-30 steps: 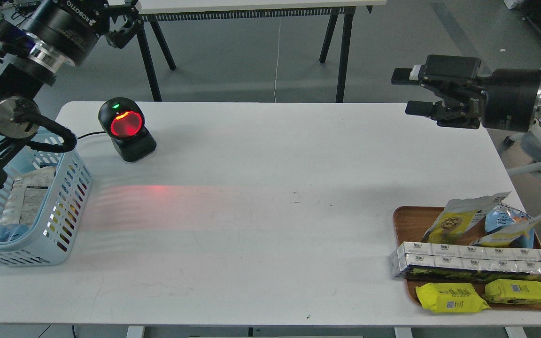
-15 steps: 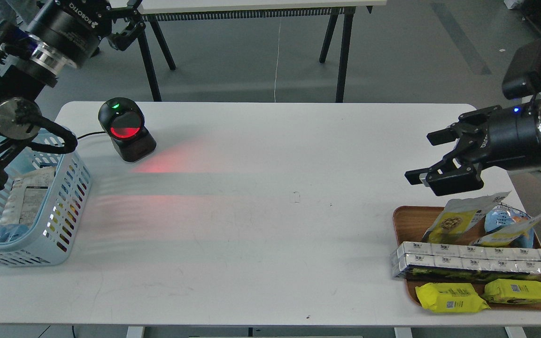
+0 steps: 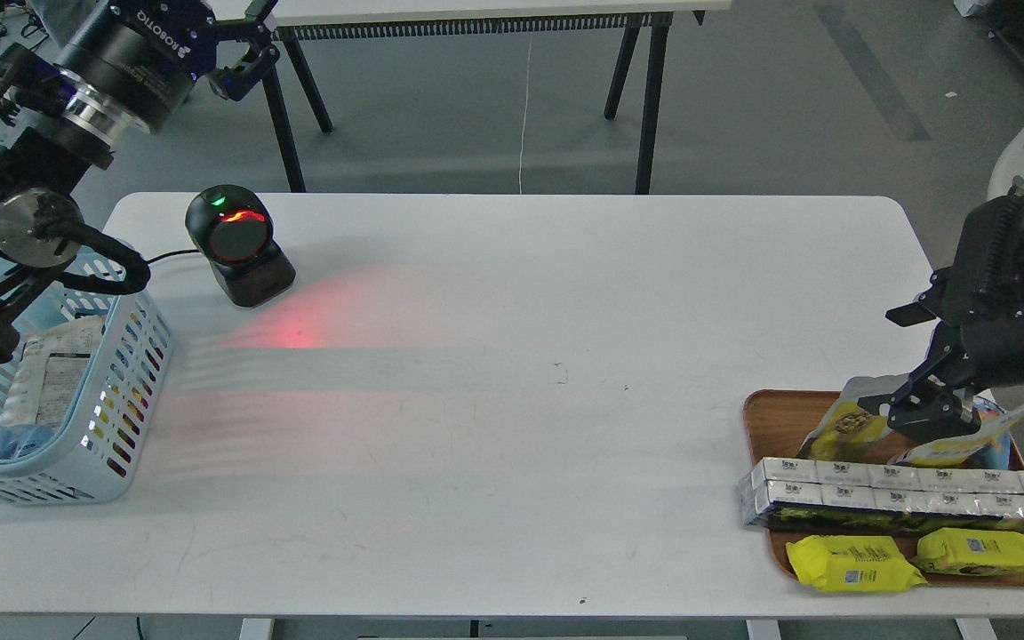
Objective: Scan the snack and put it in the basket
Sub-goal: 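Lower the right gripper and grasp the yellow-and-white snack pouch, then lift the pouch and carry it toward the table center, then set the pouch upright on the table and open the right gripper, then withdraw the right arm away from the table, then reach the left gripper down to the standing pouch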
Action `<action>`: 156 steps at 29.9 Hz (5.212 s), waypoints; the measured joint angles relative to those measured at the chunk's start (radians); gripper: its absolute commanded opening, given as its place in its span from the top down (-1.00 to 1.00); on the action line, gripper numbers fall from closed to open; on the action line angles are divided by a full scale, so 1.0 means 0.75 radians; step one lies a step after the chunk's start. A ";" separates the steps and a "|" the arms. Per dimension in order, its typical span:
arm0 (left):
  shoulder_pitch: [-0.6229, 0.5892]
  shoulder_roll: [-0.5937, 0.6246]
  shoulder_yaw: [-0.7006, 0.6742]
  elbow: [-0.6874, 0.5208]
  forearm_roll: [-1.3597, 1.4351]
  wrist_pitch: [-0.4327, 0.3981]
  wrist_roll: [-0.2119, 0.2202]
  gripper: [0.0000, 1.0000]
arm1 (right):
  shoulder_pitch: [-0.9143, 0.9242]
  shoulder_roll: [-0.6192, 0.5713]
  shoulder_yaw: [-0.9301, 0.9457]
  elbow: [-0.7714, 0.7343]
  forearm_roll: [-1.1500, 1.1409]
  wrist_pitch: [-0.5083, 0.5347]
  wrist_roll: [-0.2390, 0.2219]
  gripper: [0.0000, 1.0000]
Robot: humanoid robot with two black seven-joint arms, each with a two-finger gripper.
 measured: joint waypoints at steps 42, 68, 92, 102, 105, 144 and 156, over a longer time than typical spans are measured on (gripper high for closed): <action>0.025 0.000 0.000 0.000 0.000 0.000 0.000 -1.00 | -0.352 0.207 0.297 -0.328 0.064 0.000 0.000 1.00; 0.030 0.014 0.000 0.023 0.010 0.000 0.000 -1.00 | -0.074 1.059 0.456 -0.319 0.242 0.000 0.000 1.00; 0.037 0.018 0.000 0.033 0.010 0.000 0.000 -1.00 | -0.053 1.401 0.198 -0.509 0.140 0.000 0.000 0.74; 0.037 0.020 0.000 0.033 0.010 0.000 0.000 -1.00 | -0.095 1.477 0.212 -0.621 0.165 0.000 0.000 -0.92; 0.037 0.020 0.000 0.033 0.010 0.000 0.000 -1.00 | -0.096 1.480 0.224 -0.637 0.224 0.000 0.000 -0.97; -0.084 0.107 -0.060 0.194 0.282 0.000 0.000 -1.00 | -0.397 0.447 0.664 -0.980 2.330 0.000 0.000 -0.97; -0.722 0.024 0.811 -0.093 0.964 0.000 0.000 -1.00 | -0.564 0.418 0.714 -1.002 2.653 0.000 0.000 -0.97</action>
